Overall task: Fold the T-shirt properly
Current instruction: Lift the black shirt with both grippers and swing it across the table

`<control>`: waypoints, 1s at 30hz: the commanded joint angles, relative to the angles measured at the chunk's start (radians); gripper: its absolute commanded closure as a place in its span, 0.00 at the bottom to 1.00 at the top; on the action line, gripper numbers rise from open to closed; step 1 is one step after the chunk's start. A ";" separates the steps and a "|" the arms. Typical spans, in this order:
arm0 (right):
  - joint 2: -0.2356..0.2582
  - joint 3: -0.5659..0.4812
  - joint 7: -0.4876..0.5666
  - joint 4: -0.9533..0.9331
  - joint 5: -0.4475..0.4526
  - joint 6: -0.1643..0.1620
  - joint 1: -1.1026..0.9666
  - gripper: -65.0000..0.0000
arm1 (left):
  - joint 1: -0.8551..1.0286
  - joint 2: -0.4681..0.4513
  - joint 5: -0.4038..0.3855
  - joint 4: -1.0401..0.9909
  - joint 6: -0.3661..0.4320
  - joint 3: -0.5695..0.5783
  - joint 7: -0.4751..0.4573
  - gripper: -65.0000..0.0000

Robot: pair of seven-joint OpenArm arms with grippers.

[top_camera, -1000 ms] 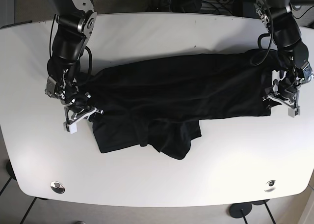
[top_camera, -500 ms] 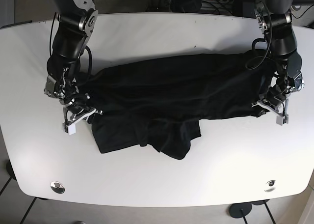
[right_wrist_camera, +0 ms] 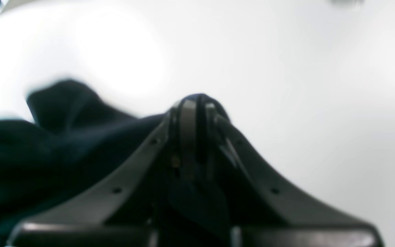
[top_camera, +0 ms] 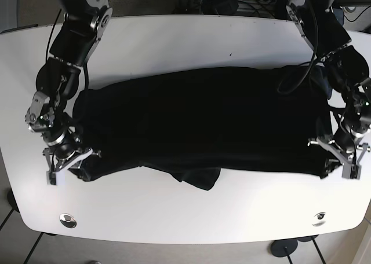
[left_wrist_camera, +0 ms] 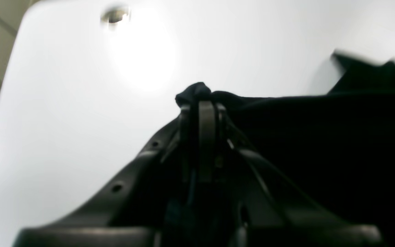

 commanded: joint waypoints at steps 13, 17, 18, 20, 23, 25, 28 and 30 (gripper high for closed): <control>0.212 -0.270 -0.105 -0.230 0.017 -0.004 0.851 0.97 | -0.900 -0.044 -0.012 -0.342 0.056 0.187 -0.024 1.00; 0.223 -0.279 -0.193 -0.193 0.022 -0.004 0.899 0.97 | -0.918 -0.044 -0.018 -0.288 0.058 0.186 0.020 1.00; 0.223 -0.267 -0.225 -0.144 0.022 -0.004 0.862 0.97 | -0.896 -0.044 -0.018 -0.237 0.058 0.181 0.059 1.00; 0.217 -0.196 -0.263 -0.032 0.023 -0.004 0.725 0.97 | -0.774 -0.044 -0.020 -0.141 0.056 0.178 0.076 1.00; 0.198 -0.138 -0.294 0.089 0.023 -0.004 0.529 0.97 | -0.571 -0.044 -0.020 -0.018 0.056 0.143 0.077 1.00; 0.164 -0.064 -0.294 0.197 0.023 -0.003 0.337 0.97 | -0.393 -0.038 -0.022 0.062 0.053 0.086 0.077 1.00; 0.123 -0.018 -0.294 0.301 0.023 -0.003 0.110 0.97 | -0.177 -0.026 -0.022 0.128 -0.001 0.026 0.074 1.00; 0.075 0.000 -0.288 0.353 0.023 -0.001 -0.054 0.97 | -0.019 0.011 -0.022 0.172 -0.036 -0.047 0.073 1.00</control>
